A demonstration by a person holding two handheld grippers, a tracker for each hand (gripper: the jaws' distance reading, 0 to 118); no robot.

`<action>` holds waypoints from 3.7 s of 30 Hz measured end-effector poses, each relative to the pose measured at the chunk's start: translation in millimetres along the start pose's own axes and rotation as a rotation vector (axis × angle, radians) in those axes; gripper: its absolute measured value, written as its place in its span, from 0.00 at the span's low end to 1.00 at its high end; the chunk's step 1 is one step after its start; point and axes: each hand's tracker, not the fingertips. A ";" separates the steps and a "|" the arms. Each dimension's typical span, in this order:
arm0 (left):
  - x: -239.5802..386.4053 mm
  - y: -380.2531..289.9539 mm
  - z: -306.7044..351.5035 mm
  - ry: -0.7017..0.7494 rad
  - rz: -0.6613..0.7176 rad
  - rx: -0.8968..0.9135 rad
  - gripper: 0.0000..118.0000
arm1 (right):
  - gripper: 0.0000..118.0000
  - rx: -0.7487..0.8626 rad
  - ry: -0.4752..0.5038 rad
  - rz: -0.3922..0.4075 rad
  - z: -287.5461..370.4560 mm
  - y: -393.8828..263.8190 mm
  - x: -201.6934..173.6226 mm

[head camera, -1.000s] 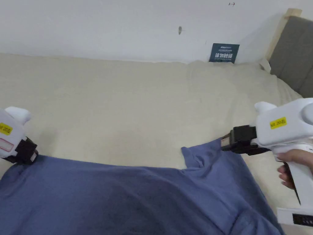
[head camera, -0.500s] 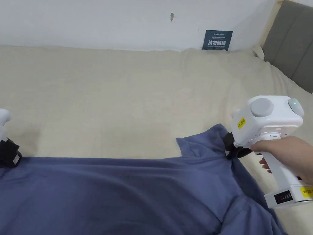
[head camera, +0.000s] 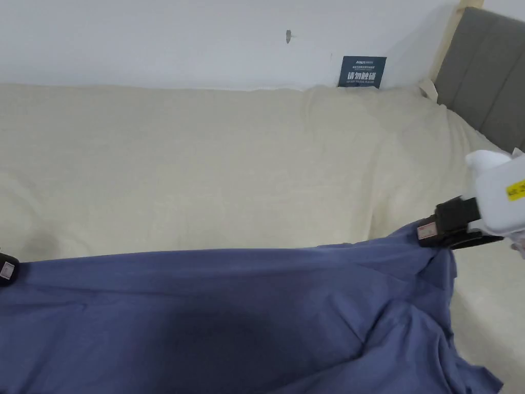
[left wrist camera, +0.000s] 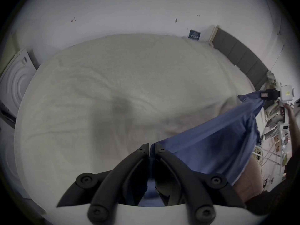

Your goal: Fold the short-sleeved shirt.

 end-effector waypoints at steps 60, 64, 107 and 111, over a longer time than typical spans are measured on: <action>-9.7 -142.0 87.2 -0.340 0.385 0.134 0.00 | 0.00 0.740 0.057 0.133 82.0 -212.6 -164.9; -73.3 -174.3 45.7 -0.479 0.567 0.097 1.00 | 0.00 0.684 0.055 0.174 72.1 -215.0 -174.9; 16.8 -120.7 62.2 0.083 0.174 -0.106 0.05 | 0.00 0.515 0.213 0.140 31.9 -218.5 -174.9; 102.2 -87.2 20.1 -0.163 0.092 -0.147 0.05 | 0.00 0.517 0.206 0.113 39.3 -222.5 -161.8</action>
